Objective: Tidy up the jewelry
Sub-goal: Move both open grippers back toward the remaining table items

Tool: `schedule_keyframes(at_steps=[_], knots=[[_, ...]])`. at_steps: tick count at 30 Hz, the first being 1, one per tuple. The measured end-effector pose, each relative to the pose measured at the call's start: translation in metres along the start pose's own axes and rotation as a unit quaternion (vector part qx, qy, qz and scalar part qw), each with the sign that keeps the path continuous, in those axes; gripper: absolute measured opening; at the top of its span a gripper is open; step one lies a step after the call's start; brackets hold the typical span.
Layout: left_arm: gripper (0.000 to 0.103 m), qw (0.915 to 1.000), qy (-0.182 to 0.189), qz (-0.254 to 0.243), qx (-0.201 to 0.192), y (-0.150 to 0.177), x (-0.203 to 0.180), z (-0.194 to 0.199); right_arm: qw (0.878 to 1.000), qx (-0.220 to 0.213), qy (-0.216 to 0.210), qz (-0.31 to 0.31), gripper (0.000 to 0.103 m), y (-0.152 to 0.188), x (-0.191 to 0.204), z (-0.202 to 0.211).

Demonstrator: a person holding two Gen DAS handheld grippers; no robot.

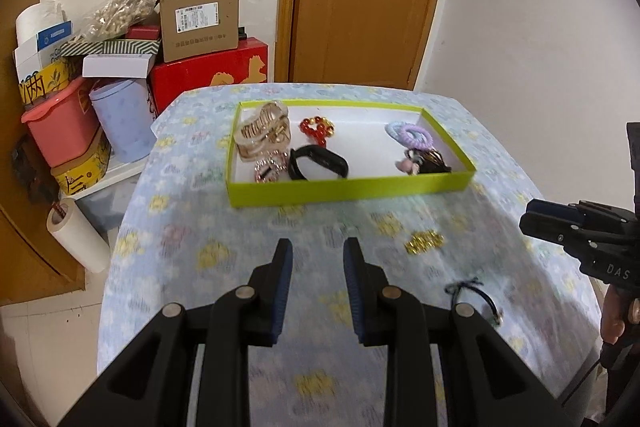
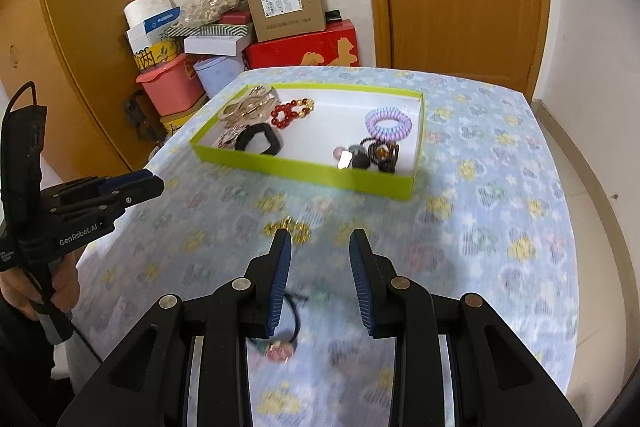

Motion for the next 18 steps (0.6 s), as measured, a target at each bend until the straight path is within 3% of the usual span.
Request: schedule_keyframes(at_steps=[7,18], knots=[[0.027,1.0,0.003,0.005,0.001,0.016,-0.006,0.021,1.0,0.0,-0.004,-0.016,0.031,0.02,0.003,0.02],[0.027,0.9997,0.006,0.022,0.007,0.036,-0.002,0.033,0.999,0.025,-0.01,-0.031,0.031,0.048,0.005,0.021]])
Point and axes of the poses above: each gripper's, at about its wrist camera, not at the fingertips, and z roughly against the way its jaws point, x to its left, y to its underside, the point moved 6 cm from there along -z, roughly the way its jaws point, and after that the axes turned 12 degrees about -x, right-handed, at the moved point
